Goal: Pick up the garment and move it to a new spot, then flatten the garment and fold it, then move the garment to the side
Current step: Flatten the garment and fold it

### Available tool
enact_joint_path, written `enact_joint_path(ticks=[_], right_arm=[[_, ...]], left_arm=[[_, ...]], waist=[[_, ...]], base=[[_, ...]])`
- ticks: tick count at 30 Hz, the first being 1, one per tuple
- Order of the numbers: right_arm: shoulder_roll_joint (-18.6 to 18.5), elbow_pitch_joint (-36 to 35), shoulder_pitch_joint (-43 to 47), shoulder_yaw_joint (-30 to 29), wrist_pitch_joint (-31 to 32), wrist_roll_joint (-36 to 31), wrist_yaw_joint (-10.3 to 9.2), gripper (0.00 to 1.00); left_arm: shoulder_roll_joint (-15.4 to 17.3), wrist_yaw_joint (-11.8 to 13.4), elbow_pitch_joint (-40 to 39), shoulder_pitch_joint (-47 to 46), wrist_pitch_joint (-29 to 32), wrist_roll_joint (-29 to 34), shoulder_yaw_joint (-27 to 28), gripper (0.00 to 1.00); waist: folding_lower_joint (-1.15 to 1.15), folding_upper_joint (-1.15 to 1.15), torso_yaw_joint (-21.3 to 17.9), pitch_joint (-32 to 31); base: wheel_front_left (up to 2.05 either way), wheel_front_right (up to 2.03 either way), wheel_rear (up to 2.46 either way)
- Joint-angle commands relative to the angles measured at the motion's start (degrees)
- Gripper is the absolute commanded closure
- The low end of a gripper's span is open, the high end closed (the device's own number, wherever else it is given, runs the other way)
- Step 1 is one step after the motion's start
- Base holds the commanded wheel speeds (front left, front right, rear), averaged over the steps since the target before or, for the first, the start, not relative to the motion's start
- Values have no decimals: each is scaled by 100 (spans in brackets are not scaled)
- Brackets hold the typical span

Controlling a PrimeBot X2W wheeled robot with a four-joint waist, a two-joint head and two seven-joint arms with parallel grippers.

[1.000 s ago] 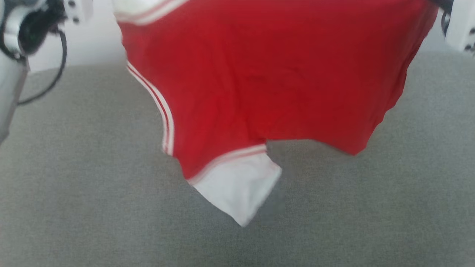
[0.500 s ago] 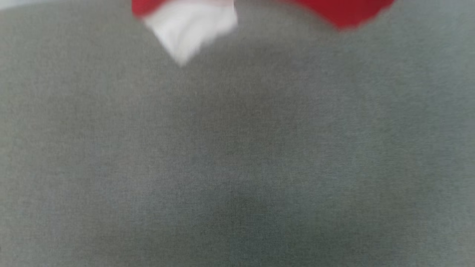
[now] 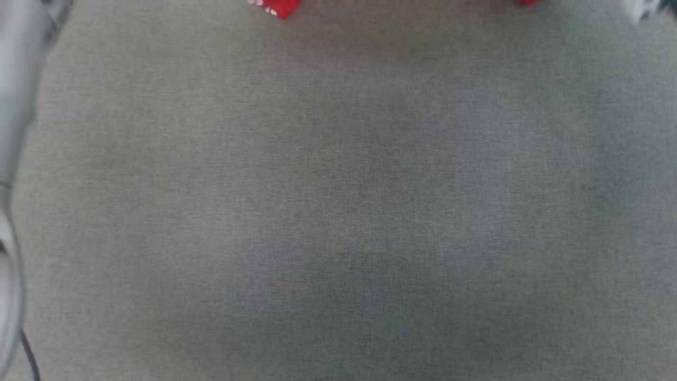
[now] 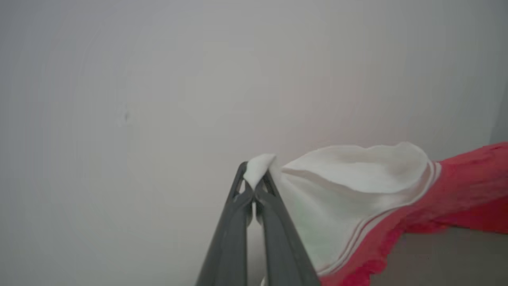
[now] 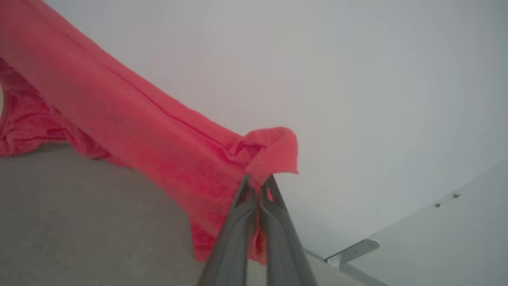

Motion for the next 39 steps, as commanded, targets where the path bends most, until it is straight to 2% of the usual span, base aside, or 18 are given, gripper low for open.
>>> enact_joint_path(ticks=[1, 3, 5, 6, 10, 16, 20, 30, 34, 36, 39], right_arm=[[-47, -108, 161, 119, 68, 164, -8, 100], [-191, -241, 389, 288, 164, 386, -9, 100], [-364, -481, 705, 471, 310, 764, -9, 100], [-364, -481, 705, 471, 310, 764, -9, 100], [-575, -841, 1109, 620, 563, 1289, -8, 100], [-1016, -1542, 1829, 758, 992, 1936, -8, 100], [-1328, -2063, 2424, 798, 1243, 2258, -8, 100], [-2015, -3239, 4023, 572, 1640, 2747, -8, 100], [-2245, -3621, 4608, 465, 1796, 2838, -8, 100], [-2315, -3791, 4923, 413, 1900, 2981, -8, 100], [-2403, -4038, 5357, 372, 2056, 3124, -8, 100]], left_arm=[[-25, -46, 79, 236, 213, -174, -39, 100], [-68, -81, 133, 547, 613, -385, -154, 100], [-86, -88, -134, 1079, 1398, -941, -377, 100], [-86, -88, -134, 1079, 1398, -941, -377, 100], [284, -87, -779, 1773, 2392, -1525, -722, 100], [891, -16, -1959, 2801, 3086, -2020, -850, 100], [1290, 365, -2965, 3570, 3463, -2240, -909, 100], [2309, 1747, -5736, 5545, 4075, -2638, -1110, 100], [2464, 2083, -6354, 6156, 4120, -2715, -1266, 100], [2422, 2206, -6518, 6414, 4045, -2816, -1306, 100], [2335, 2264, -6637, 6766, 4010, -2911, -1464, 100]], waist=[[0, 0, 51, -69], [0, 0, 97, -153], [0, 0, 137, -288], [0, 0, 137, -288], [0, 0, 164, -468], [0, 0, 185, -705], [0, 0, 184, -848], [0, 0, 95, -996], [0, 0, 78, -1018], [0, 0, 70, -1027], [0, 0, 67, -1039]], base=[[0, 0, 0], [0, 0, 0], [0, 0, 0], [0, 0, 0], [0, 0, 0], [0, 0, 0], [0, 0, 0], [0, 0, 0], [0, 0, 0], [0, 0, 0], [0, 0, 0]])
